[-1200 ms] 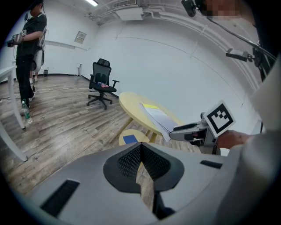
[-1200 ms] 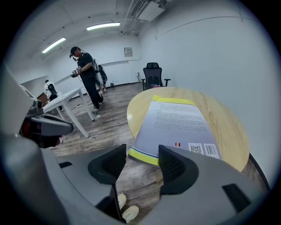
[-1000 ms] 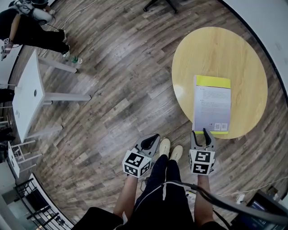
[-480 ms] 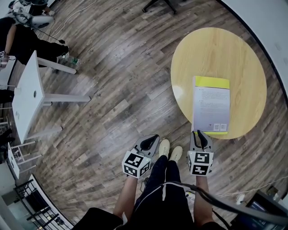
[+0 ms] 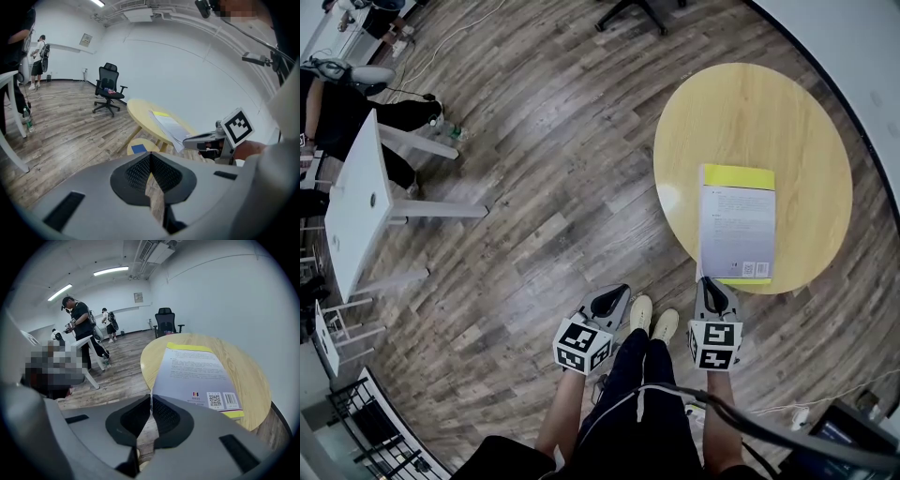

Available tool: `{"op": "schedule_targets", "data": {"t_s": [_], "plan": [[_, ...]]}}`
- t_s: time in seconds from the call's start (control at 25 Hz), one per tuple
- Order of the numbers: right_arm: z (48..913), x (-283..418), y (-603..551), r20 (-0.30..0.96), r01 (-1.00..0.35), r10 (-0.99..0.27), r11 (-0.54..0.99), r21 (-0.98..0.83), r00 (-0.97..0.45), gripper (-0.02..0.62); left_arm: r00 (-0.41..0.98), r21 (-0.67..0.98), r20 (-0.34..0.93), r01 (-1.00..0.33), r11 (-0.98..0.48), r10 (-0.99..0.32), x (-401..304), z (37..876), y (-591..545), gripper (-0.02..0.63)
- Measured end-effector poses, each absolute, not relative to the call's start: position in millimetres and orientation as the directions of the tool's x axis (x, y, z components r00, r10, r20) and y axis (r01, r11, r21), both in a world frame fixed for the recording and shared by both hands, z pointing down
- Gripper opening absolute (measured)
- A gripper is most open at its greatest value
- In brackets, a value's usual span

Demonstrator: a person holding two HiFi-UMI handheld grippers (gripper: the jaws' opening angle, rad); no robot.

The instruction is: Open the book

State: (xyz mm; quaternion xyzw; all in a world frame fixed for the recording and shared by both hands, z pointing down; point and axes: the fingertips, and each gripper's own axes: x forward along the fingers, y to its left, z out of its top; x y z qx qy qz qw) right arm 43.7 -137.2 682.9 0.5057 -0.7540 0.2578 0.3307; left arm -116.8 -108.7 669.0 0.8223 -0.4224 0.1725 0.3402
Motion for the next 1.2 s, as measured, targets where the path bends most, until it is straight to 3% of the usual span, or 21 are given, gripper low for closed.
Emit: {"op": "schedule_targets", "data": {"t_s": [0.72, 1.2], "plan": [[669, 48, -138, 0.743, -0.932, -0.61, 0.358, -0.053, -0.277, 0.017, 0.594, 0.395, 0.551, -0.805, -0.444, -0.587, -111, 653, -116, -0.002], [623, 77, -142, 0.684, -0.951, -0.687, 0.309, -0.031, -0.245, 0.017, 0.638, 0.36, 0.502, -0.768, -0.53, -0.584, -77, 614, -133, -0.002]]}}
